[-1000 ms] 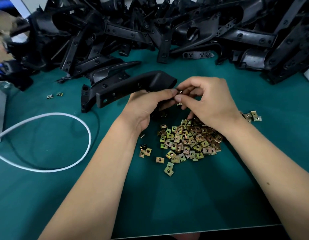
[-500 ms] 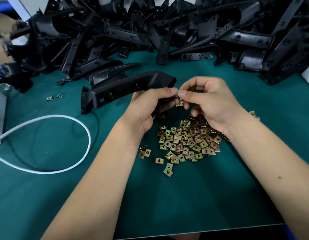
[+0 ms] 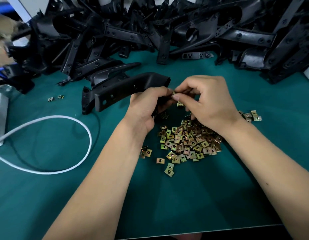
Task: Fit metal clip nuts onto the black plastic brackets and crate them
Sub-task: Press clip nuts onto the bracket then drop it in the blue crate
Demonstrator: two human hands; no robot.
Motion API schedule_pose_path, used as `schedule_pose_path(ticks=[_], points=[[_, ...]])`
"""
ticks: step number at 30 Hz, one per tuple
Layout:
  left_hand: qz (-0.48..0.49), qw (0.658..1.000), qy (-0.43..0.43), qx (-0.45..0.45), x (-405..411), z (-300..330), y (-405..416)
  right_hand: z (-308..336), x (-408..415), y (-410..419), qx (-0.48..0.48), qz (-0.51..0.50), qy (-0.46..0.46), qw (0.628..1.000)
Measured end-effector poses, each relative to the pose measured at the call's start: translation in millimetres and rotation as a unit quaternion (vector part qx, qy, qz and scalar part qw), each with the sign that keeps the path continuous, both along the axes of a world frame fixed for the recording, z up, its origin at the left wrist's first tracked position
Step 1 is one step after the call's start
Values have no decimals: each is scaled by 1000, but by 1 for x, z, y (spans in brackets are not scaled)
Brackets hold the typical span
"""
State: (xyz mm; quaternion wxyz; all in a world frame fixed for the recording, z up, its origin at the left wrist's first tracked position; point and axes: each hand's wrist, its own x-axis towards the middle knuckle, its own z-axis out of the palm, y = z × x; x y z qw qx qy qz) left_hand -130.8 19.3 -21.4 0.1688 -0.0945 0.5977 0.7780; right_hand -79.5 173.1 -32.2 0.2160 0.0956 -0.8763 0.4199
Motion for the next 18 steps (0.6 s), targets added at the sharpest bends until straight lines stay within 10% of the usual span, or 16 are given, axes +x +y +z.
schedule_pose_path(ticks=[12, 18], points=[[85, 996, -19, 7, 4, -3, 9, 3, 2, -22, 132, -62, 26, 989], [-49, 993, 101, -26, -4, -14, 3, 0, -3, -7, -165, -59, -100, 980]])
